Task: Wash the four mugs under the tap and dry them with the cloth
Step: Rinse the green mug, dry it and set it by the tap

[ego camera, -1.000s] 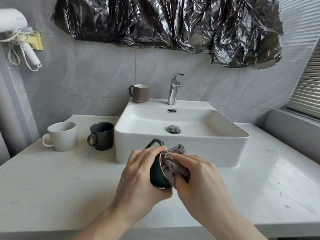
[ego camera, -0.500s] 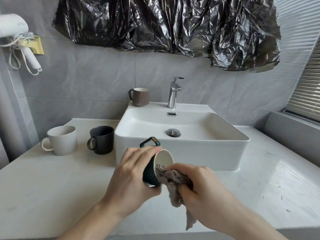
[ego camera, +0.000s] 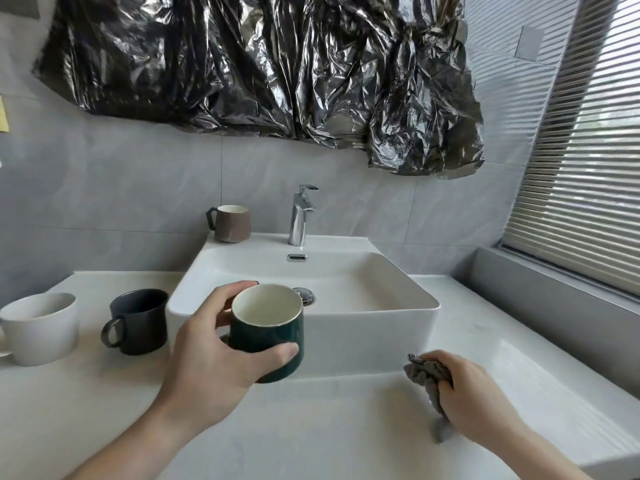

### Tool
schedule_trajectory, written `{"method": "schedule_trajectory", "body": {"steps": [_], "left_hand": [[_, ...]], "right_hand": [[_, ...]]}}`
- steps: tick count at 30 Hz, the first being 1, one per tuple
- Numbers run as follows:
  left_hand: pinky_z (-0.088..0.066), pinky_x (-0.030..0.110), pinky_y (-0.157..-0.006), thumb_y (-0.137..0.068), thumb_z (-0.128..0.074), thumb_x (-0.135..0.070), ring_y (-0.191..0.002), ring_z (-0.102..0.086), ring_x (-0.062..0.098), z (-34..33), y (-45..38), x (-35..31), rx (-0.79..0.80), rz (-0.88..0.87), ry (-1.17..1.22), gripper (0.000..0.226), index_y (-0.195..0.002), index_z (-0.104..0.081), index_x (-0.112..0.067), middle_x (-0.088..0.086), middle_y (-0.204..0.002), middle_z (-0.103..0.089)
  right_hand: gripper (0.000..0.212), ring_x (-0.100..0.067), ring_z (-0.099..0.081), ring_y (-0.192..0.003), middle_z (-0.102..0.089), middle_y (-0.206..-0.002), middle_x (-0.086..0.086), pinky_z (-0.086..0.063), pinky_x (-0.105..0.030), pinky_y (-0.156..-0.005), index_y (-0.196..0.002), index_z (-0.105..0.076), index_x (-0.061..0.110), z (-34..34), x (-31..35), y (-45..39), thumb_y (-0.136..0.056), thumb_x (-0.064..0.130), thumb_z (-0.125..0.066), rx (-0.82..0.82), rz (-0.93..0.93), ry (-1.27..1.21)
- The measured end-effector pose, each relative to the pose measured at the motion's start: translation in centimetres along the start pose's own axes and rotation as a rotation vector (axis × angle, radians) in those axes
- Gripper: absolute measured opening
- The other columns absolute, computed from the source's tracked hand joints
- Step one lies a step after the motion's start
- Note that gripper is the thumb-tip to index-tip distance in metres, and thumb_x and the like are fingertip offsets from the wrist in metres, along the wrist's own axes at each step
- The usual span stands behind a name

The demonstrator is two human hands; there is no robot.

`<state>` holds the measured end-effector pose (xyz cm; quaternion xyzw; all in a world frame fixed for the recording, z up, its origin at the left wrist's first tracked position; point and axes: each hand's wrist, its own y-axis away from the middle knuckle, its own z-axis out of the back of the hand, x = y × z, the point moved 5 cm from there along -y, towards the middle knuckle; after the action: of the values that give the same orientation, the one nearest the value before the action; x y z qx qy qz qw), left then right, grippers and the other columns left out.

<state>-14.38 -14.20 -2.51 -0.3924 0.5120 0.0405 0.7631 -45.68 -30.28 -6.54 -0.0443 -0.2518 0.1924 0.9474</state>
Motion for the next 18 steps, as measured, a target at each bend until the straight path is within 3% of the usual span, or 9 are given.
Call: {"method": "schedule_trajectory", "body": {"steps": [1, 3, 5, 8, 11, 13, 15, 18], "left_hand": [[-0.057, 0.03, -0.09, -0.041, -0.096, -0.047, -0.11, -0.068, 0.003, -0.1, -0.6, 0.0, 0.003, 0.014, 0.029, 0.085, -0.12, -0.066, -0.036, -0.02, -0.116, -0.074], [-0.057, 0.032, -0.09, -0.041, -0.098, -0.044, -0.107, -0.071, 0.007, -0.4, -1.7, -0.1, 0.009, 0.021, 0.056, 0.086, -0.121, -0.066, -0.035, -0.016, -0.114, -0.075], [-0.057, 0.031, -0.088, -0.042, -0.1, -0.043, -0.106, -0.07, 0.008, -0.6, -3.0, -0.1, -0.001, 0.009, 0.023, 0.087, -0.121, -0.066, -0.037, -0.017, -0.113, -0.075], [-0.057, 0.029, -0.085, -0.047, -0.105, -0.038, -0.105, -0.07, 0.007, -0.5, -5.6, 0.5, -0.019, 0.027, -0.01, 0.083, -0.12, -0.065, -0.041, -0.018, -0.112, -0.075], [-0.058, 0.029, -0.084, -0.038, -0.098, -0.051, -0.104, -0.07, 0.003, -0.5, -8.7, 1.2, -0.049, 0.084, 0.012, 0.087, -0.118, -0.065, -0.042, -0.016, -0.11, -0.076], [-0.059, 0.029, -0.083, -0.033, -0.094, -0.053, -0.102, -0.07, 0.002, -0.6, -10.8, 1.9, -0.079, 0.128, 0.037, 0.086, -0.114, -0.066, -0.041, -0.014, -0.108, -0.076], [-0.062, 0.039, -0.087, -0.032, -0.096, -0.051, -0.104, -0.072, 0.01, -0.7, -12.7, 2.9, -0.1, 0.175, 0.06, 0.084, -0.11, -0.067, -0.041, -0.011, -0.108, -0.076], [-0.063, 0.045, -0.091, -0.034, -0.098, -0.05, -0.105, -0.072, 0.014, -1.2, -15.1, 4.5, -0.088, 0.225, 0.029, 0.087, -0.114, -0.066, -0.04, -0.009, -0.11, -0.075]], "right_hand": [[0.049, -0.01, -0.069, -0.102, -0.072, -0.111, 0.021, -0.053, -0.025, -0.083, -0.107, -0.065, 0.047, -0.3, -0.2, -0.2, -0.085, 0.007, -0.046, 0.05, -0.002, 0.088], [0.048, -0.008, -0.058, -0.125, -0.063, -0.13, 0.023, -0.039, -0.013, -0.087, -0.125, -0.061, 0.046, -1.1, -0.2, -0.4, -0.091, 0.014, -0.048, 0.151, 0.016, 0.215], [0.049, -0.002, -0.052, -0.132, -0.055, -0.131, 0.032, -0.036, -0.01, -0.094, -0.119, -0.055, 0.058, -1.4, 0.3, -0.6, -0.087, 0.021, -0.049, 0.189, 0.053, 0.236], [0.039, 0.006, -0.058, -0.118, -0.053, -0.121, 0.039, -0.043, -0.015, -0.101, -0.096, -0.05, 0.066, -0.6, 2.2, -1.9, -0.088, 0.029, -0.056, 0.156, 0.084, 0.118], [0.031, 0.012, -0.056, -0.115, -0.061, -0.115, 0.041, -0.046, -0.02, -0.105, -0.101, -0.063, 0.06, 1.2, 6.3, -3.6, -0.092, 0.031, -0.064, -0.002, 0.226, -0.04], [0.027, 0.015, -0.055, -0.113, -0.063, -0.111, 0.041, -0.046, -0.018, -0.099, -0.107, -0.068, 0.054, 2.5, 9.1, -4.9, -0.092, 0.033, -0.065, -0.096, 0.3, -0.095], [0.025, 0.019, -0.054, -0.108, -0.062, -0.108, 0.042, -0.045, -0.011, -0.094, -0.11, -0.066, 0.051, 2.7, 10.9, -6.6, -0.093, 0.033, -0.064, -0.115, 0.323, -0.123], [0.028, 0.013, -0.058, -0.108, -0.064, -0.116, 0.035, -0.049, -0.014, -0.093, -0.118, -0.065, 0.045, 1.6, 12.3, -9.7, -0.093, 0.032, -0.064, -0.052, 0.326, -0.187]]}}
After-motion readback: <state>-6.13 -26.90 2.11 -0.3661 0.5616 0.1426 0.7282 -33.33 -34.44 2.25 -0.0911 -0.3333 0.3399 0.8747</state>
